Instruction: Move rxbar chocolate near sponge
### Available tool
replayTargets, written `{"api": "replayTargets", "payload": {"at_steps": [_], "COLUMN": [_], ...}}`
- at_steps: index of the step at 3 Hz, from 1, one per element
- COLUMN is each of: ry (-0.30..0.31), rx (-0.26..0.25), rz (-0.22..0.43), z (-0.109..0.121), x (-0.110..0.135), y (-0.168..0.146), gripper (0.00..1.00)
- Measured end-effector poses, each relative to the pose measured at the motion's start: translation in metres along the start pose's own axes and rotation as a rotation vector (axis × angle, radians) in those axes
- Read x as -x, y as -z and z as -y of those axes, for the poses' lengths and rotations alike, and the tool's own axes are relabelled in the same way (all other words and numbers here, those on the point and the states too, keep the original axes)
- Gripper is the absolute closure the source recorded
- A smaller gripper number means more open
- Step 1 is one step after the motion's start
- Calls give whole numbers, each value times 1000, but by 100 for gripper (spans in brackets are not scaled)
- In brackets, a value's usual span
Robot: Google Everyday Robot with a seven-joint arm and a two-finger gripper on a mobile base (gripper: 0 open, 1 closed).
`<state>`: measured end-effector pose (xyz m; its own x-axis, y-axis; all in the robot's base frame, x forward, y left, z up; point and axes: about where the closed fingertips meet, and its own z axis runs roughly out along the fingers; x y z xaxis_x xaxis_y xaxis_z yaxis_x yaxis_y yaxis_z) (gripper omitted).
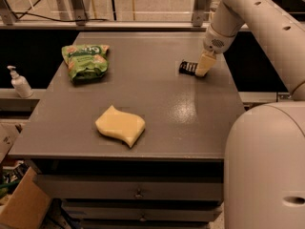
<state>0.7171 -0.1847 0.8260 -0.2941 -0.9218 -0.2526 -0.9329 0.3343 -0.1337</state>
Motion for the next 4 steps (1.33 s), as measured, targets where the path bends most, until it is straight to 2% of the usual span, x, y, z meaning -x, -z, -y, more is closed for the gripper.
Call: {"api": "replayTargets", "payload": {"at_steps": [1, 2, 4], "ry": [0, 9, 41], "rx": [4, 16, 80], "rz": [4, 22, 93], "z": [-2, -12, -63], "x": [-1, -2, -21], "y": [10, 27, 70], "gripper": [86, 100, 100]}}
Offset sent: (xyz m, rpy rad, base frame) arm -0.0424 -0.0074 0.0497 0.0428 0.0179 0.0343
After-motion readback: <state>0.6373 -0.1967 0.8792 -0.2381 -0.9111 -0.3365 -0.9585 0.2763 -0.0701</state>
